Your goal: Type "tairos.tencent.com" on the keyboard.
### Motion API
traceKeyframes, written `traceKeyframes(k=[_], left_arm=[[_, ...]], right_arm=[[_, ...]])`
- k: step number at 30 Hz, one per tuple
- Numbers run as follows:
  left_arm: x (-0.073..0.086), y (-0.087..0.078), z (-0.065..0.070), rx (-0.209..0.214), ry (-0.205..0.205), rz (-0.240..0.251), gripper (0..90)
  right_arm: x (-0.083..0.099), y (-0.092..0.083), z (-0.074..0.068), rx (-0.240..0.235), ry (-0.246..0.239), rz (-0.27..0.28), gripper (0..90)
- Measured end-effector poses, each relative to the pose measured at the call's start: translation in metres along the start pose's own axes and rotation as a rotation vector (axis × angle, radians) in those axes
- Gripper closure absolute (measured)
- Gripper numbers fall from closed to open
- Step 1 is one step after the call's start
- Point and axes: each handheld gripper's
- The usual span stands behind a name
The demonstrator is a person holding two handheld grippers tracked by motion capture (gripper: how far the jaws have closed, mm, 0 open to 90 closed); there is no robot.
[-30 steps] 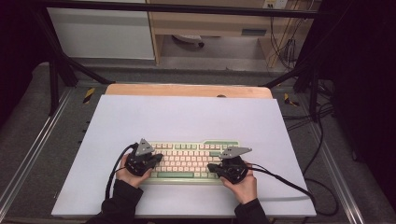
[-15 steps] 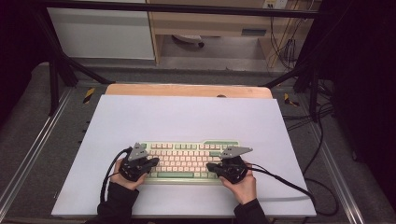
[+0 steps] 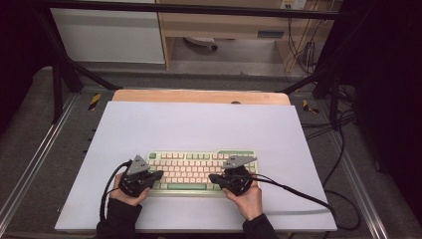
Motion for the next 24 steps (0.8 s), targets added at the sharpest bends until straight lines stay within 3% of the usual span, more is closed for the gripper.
traceKeyframes(k=[13, 24], left_arm=[[0.000, -0.003, -0.005, 0.009, 0.004, 0.003, 89.9], [0.001, -0.002, -0.006, 0.012, 0.003, 0.000, 89.9]], right_arm=[[-0.007, 0.030, -0.017, -0.025, 0.010, -0.002, 90.0], [-0.004, 0.050, -0.020, -0.023, 0.014, -0.025, 90.0]])
Point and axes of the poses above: each handheld gripper's, and its own axes: y roughly forward along the jaws, x roughly out of its underside, z roughly to its right, and after that the axes turned 12 degrees about z, right-handed
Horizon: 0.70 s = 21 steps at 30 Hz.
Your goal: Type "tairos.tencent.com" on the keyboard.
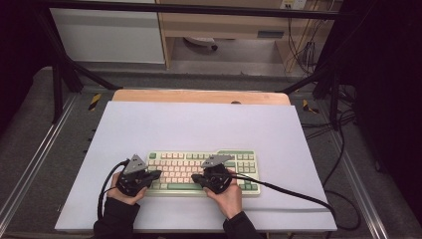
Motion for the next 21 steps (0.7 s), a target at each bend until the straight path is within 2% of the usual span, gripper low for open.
traceKeyframes(k=[21], left_arm=[[-0.0005, 0.0003, 0.0008, 0.000, 0.005, 0.003, 89.9]], right_arm=[[0.0032, 0.0057, -0.0008, -0.009, -0.016, -0.011, 90.0]])
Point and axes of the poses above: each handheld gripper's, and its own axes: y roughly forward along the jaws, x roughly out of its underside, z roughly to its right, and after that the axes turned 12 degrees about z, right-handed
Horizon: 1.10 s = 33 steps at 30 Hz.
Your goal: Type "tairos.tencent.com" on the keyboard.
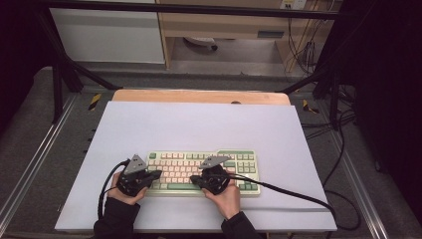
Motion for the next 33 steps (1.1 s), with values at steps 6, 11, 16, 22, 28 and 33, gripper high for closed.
traceKeyframes(k=[6, 11, 16, 22, 28, 33], left_arm=[[-0.001, 0.000, 0.001, 0.002, 0.003, 0.002, 89.9], [-0.001, 0.000, 0.002, 0.005, 0.005, 0.004, 89.9], [-0.002, 0.000, 0.003, 0.007, 0.006, 0.004, 90.0], [-0.003, 0.001, 0.004, 0.010, 0.010, 0.003, 89.9], [-0.004, 0.003, 0.007, 0.016, 0.014, 0.001, 89.9], [-0.005, 0.007, 0.011, 0.025, 0.019, -0.005, 90.0]], right_arm=[[-0.005, -0.008, 0.001, 0.006, -0.010, 0.006, 90.0], [-0.011, -0.017, 0.004, 0.018, -0.021, 0.003, 90.0], [-0.009, -0.027, 0.011, 0.033, -0.017, -0.001, 90.0], [-0.004, -0.041, 0.020, 0.054, -0.001, 0.004, 90.0], [-0.001, -0.054, 0.027, 0.070, 0.005, 0.004, 90.0], [0.004, -0.062, 0.032, 0.088, 0.016, 0.009, 90.0]])
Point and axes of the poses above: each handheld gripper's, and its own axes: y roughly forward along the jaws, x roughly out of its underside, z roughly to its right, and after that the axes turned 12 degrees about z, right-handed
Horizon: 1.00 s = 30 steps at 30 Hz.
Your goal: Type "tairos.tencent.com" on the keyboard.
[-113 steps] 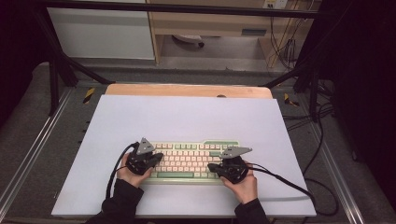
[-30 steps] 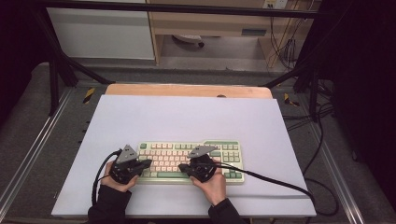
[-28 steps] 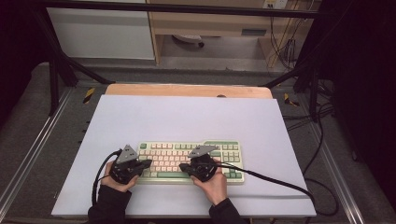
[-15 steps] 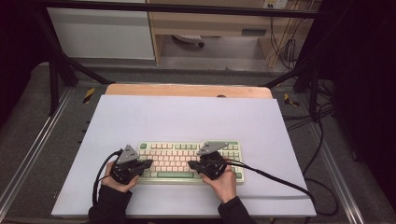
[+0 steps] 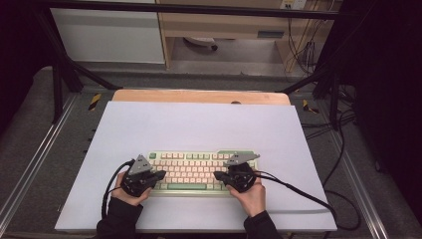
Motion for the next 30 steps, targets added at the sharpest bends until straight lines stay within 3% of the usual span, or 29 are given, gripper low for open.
traceKeyframes(k=[13, 30], left_arm=[[-0.004, 0.016, 0.013, 0.033, 0.028, -0.023, 90.0], [-0.002, 0.025, 0.019, 0.042, 0.051, -0.041, 89.9]], right_arm=[[0.012, -0.019, 0.012, 0.027, 0.023, 0.009, 90.0], [0.016, -0.027, 0.017, 0.039, 0.039, 0.023, 90.0]])
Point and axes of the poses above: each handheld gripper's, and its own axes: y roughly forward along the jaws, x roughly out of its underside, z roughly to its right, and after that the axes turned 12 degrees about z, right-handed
